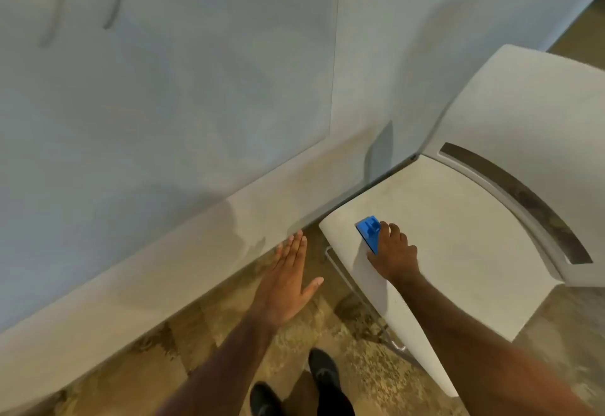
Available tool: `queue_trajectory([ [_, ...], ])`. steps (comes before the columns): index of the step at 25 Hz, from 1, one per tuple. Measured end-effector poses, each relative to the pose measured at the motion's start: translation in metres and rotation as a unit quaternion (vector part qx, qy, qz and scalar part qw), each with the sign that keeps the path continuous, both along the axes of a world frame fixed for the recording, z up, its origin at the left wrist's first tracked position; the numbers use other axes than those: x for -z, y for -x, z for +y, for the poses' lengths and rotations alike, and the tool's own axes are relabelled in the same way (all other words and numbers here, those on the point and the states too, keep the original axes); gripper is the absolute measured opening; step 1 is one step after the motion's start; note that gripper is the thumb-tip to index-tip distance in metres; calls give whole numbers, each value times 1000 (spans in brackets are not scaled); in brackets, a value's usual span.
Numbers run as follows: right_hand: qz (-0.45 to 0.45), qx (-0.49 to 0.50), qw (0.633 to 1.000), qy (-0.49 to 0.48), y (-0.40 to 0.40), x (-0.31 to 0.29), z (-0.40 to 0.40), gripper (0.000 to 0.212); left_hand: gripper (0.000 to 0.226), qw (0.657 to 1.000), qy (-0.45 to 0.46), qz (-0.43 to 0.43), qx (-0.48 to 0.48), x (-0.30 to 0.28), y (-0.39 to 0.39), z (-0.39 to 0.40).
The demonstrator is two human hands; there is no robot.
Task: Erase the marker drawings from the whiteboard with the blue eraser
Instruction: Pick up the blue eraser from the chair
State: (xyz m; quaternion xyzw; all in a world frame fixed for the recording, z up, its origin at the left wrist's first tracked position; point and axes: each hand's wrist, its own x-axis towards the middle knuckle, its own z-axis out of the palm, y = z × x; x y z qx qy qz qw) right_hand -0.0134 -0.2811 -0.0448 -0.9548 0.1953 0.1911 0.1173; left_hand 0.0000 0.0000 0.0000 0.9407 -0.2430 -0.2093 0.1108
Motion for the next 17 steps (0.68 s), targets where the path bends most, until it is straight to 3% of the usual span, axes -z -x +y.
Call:
queue_trajectory([
  [6, 22, 46, 999, -15, -6, 12, 4, 72, 100, 1000, -19, -7, 19, 11, 5, 19],
  [10, -4, 56, 998, -32, -10, 2, 9, 76, 102, 995, -31, -96, 9, 2, -10, 38],
  [17, -127, -50, 990, -37, -25, -53, 54, 84, 98, 987, 33, -158, -19, -64, -39, 83],
])
